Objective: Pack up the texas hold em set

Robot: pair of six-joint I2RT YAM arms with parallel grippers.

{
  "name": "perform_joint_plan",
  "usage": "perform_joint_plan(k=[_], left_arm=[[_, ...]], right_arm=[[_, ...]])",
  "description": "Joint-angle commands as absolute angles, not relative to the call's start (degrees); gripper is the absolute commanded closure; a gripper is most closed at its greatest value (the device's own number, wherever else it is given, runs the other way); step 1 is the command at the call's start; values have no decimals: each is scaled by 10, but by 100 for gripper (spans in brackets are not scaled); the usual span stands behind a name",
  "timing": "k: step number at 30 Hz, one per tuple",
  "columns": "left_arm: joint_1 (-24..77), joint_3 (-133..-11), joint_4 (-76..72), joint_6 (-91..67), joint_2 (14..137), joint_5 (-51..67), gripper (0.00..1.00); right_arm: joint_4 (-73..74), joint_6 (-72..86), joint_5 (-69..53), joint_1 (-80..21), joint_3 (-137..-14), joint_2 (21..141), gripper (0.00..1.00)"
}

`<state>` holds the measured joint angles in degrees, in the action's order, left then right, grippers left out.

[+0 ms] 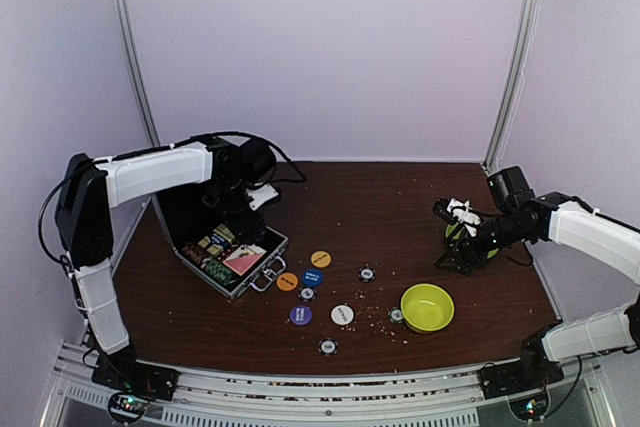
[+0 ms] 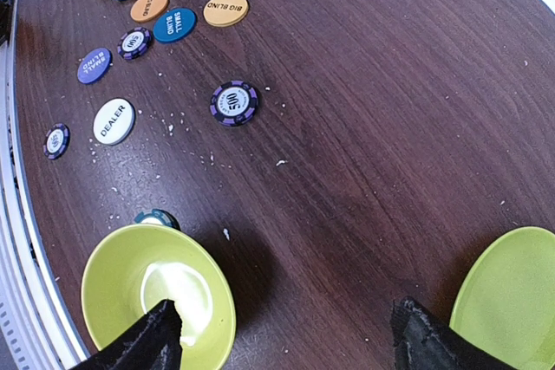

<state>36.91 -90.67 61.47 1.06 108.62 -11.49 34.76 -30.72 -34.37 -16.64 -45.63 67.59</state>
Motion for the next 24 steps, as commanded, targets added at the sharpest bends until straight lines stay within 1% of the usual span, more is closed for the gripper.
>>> perform_joint_plan(k=[1, 8, 11, 15, 21, 24], left_arm=[[432, -954, 591, -34, 1071, -68, 35], [486, -1000, 545, -89, 1128, -24, 36], [500, -1033, 542, -105, 1180, -15, 38], [505, -1098, 558, -149, 1245, -12, 39], [510, -1159, 561, -182, 1302, -28, 33], [510, -1202, 584, -186, 1344, -33, 32]], right_arm=[[354, -312, -336, -170, -472, 680, 16], [351, -311, -337, -171, -473, 678, 17], [351, -311, -337, -171, -474, 678, 16], [352, -311, -338, -170, -474, 676, 17], [352, -311, -341, -171, -472, 675, 16], [356, -314, -340, -170, -475, 677, 17]])
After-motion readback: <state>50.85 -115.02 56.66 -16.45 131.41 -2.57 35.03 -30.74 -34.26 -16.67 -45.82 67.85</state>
